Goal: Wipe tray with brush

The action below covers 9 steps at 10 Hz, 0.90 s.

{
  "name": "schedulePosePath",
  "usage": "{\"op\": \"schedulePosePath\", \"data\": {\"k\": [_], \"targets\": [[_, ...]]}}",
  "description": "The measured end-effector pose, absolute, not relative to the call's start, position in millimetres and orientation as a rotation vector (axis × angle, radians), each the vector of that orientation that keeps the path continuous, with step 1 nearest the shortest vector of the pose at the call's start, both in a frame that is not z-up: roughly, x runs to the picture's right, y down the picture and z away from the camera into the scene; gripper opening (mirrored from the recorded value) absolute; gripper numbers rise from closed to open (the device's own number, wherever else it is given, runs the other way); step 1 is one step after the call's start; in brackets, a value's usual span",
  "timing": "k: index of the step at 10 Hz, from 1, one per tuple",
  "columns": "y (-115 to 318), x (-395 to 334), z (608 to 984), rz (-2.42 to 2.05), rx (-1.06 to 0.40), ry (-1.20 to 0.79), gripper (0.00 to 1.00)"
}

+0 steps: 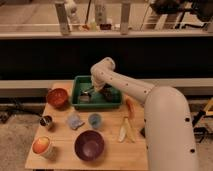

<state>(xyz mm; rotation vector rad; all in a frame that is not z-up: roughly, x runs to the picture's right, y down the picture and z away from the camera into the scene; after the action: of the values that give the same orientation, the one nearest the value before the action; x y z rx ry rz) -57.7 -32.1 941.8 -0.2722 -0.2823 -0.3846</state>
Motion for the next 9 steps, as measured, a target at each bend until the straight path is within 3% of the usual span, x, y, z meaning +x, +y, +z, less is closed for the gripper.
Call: {"op": "schedulePosePath", "data": {"k": [9], "targets": [[-31.3,-49.4,955.8,-0.365,-0.297,-0.251,0.0]]}}
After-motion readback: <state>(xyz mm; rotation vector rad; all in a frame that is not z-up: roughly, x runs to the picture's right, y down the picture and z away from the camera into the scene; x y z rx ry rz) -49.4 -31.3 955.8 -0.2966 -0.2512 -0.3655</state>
